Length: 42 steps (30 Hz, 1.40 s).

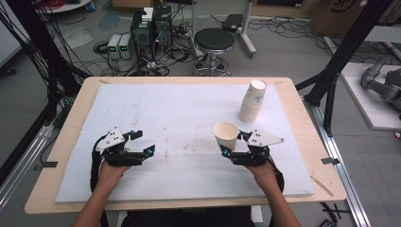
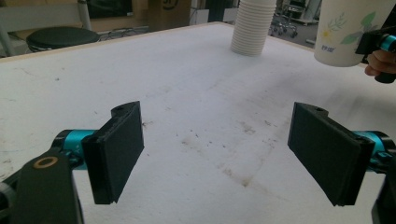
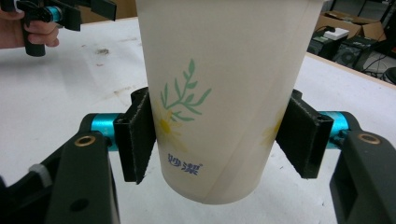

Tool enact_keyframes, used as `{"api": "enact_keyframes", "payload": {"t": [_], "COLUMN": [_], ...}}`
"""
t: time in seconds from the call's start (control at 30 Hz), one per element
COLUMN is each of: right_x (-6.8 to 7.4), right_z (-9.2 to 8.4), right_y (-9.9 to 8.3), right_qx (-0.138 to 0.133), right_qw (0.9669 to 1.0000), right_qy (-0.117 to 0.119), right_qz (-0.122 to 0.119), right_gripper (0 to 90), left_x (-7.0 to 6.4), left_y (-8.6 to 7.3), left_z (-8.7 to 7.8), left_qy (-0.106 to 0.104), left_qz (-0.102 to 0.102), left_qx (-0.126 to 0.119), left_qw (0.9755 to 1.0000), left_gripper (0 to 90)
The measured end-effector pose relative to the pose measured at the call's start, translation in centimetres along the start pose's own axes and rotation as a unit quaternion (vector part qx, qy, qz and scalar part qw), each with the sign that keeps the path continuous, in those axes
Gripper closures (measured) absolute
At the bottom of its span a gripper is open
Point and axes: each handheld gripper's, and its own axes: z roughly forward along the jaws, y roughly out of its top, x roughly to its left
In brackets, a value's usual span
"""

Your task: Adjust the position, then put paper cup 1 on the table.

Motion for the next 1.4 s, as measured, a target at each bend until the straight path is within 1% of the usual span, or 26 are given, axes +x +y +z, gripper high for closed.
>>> {"api": "enact_keyframes", "payload": {"t": [0.07,0.17,0.23,0.3,0.4,0.5,0.63,0.67,0.73,0.83,0.9,0.97,1.03,1.07,1.1,1.17,1.23,1.33,1.4], "right_x": [0.0,0.1,0.0,-0.2,-0.4,-0.5,-0.8,-0.9,-1.1,-1.4,-1.7,-2.2,-2.7,-3.0,-3.3,-3.8,-4.1,-4.3,-4.3], "right_z": [0.0,-0.1,-0.2,-0.2,-0.5,-0.7,-0.9,-1.0,-1.1,-1.3,-1.5,-1.8,-1.9,-2.0,-2.0,-2.0,-2.0,-1.7,-1.7], "right_y": [0.0,0.0,0.0,0.0,0.0,-0.2,-0.4,-0.4,-0.5,-0.8,-1.2,-1.7,-2.3,-2.6,-3.0,-3.4,-3.8,-4.3,-4.2], "right_qx": [-0.001,-0.005,-0.005,-0.004,-0.005,-0.009,-0.006,-0.011,-0.015,-0.013,-0.010,0.001,0.017,0.026,0.034,0.048,0.051,0.068,0.068], "right_qw": [1.0000,1.0000,1.0000,0.9999,0.9997,0.9995,0.9991,0.9991,0.9986,0.9980,0.9971,0.9957,0.9935,0.9924,0.9908,0.9888,0.9869,0.9850,0.9851], "right_qy": [-0.002,0.001,-0.004,-0.009,-0.018,-0.025,-0.037,-0.035,-0.042,-0.053,-0.068,-0.078,-0.097,-0.102,-0.109,-0.115,-0.121,-0.127,-0.129], "right_qz": [0.004,0.007,0.004,0.005,0.013,0.014,0.019,0.022,0.026,0.031,0.034,0.050,0.058,0.063,0.072,0.082,0.094,0.096,0.092], "right_gripper": [35.0,35.0,35.0,34.7,34.4,34.4,34.5,34.5,34.5,34.5,34.5,34.5,34.5,34.5,34.5,34.5,34.5,34.5,34.5], "left_x": [0.0,0.0,0.0,0.1,0.2,0.3,0.3,0.3,0.2,0.0,-0.1,-0.2,-0.3,-0.3,-0.3,-0.3,-0.3,-0.3,-0.3], "left_y": [0.0,0.0,0.0,0.0,0.0,-0.1,-0.1,-0.1,0.0,0.0,0.0,0.0,0.0,0.0,0.0,0.0,0.0,0.0,0.0], "left_z": [-0.1,-0.2,-0.3,-0.3,-0.3,-0.2,-0.2,-0.2,-0.2,-0.3,-0.3,-0.2,-0.1,0.0,0.0,0.1,0.1,0.2,0.2], "left_qy": [0.002,0.000,0.001,0.001,0.001,0.001,-0.001,-0.002,0.000,0.001,0.001,0.001,-0.001,0.000,0.001,0.000,0.002,0.002,0.002], "left_qz": [-0.001,-0.005,-0.005,-0.008,-0.011,-0.013,-0.016,-0.016,-0.012,-0.011,-0.010,-0.009,-0.010,-0.009,-0.008,-0.006,-0.008,-0.008,-0.007], "left_qx": [-0.004,-0.004,-0.005,-0.009,-0.010,-0.012,-0.010,-0.010,-0.010,-0.007,-0.007,-0.006,-0.005,-0.006,-0.004,-0.001,0.000,0.000,0.000], "left_qw": [1.0000,1.0000,1.0000,0.9999,0.9999,0.9998,0.9998,0.9998,0.9999,0.9999,0.9999,0.9999,0.9999,0.9999,1.0000,1.0000,1.0000,1.0000,1.0000], "left_gripper": [18.3,18.3,18.3,18.3,18.3,18.3,18.7,18.9,19.1,19.1,19.1,19.2,19.2,19.3,19.3,19.3,19.3,19.5,19.6]}}
